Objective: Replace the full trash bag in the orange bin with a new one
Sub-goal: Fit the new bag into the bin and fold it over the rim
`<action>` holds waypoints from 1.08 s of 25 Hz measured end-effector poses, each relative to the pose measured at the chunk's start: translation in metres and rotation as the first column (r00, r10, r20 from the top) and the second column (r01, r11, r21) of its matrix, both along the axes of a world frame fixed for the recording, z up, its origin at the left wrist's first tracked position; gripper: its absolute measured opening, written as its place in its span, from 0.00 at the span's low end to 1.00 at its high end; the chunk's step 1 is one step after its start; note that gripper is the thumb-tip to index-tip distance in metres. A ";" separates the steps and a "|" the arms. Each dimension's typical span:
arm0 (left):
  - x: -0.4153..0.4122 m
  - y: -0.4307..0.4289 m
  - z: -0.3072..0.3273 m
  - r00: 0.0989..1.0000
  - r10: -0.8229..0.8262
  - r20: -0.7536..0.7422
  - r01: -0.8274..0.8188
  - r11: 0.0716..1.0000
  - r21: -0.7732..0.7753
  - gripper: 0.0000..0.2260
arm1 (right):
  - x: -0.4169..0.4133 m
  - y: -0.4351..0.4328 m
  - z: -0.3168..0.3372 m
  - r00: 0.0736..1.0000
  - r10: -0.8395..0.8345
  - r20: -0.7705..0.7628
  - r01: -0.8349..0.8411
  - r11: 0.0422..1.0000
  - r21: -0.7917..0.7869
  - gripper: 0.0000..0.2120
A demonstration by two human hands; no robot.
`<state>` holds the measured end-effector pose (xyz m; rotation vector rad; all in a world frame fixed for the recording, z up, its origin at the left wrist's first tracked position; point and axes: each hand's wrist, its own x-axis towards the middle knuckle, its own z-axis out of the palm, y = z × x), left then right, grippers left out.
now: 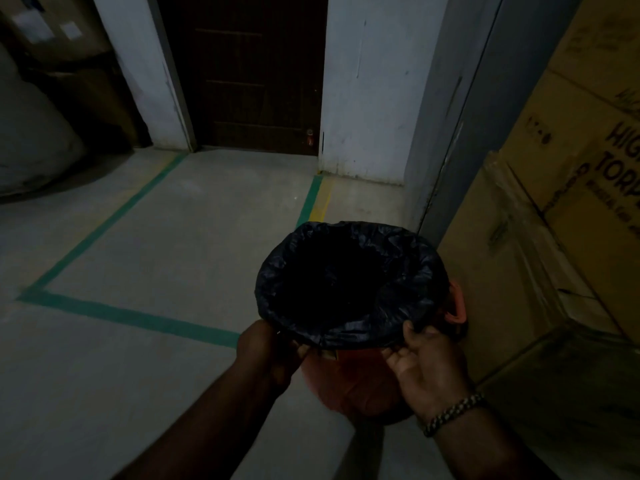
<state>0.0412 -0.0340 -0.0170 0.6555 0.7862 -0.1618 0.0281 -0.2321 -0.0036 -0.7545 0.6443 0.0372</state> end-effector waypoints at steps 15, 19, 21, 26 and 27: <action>0.000 0.009 0.009 0.996 -0.086 -0.035 0.086 0.996 0.019 0.13 | 0.000 -0.022 0.005 0.997 0.069 -0.043 -0.069 0.998 0.002 0.14; 0.001 0.013 0.011 0.992 -0.127 -0.008 0.127 0.992 0.024 0.11 | 0.003 -0.025 -0.003 0.994 0.058 -0.089 -0.058 0.998 -0.006 0.18; -0.003 0.010 0.017 0.983 -0.181 0.024 0.180 0.983 0.032 0.07 | 0.005 -0.027 -0.002 0.993 0.051 -0.106 -0.052 0.999 -0.010 0.18; -0.006 0.002 0.015 0.983 -0.171 0.061 0.168 0.984 0.053 0.10 | 0.003 -0.026 -0.001 0.994 -0.049 -0.098 0.052 0.998 0.025 0.17; -0.006 -0.001 0.014 0.985 -0.166 0.058 0.163 0.986 0.042 0.11 | -0.001 -0.024 -0.001 0.994 -0.051 -0.098 0.054 0.998 0.027 0.17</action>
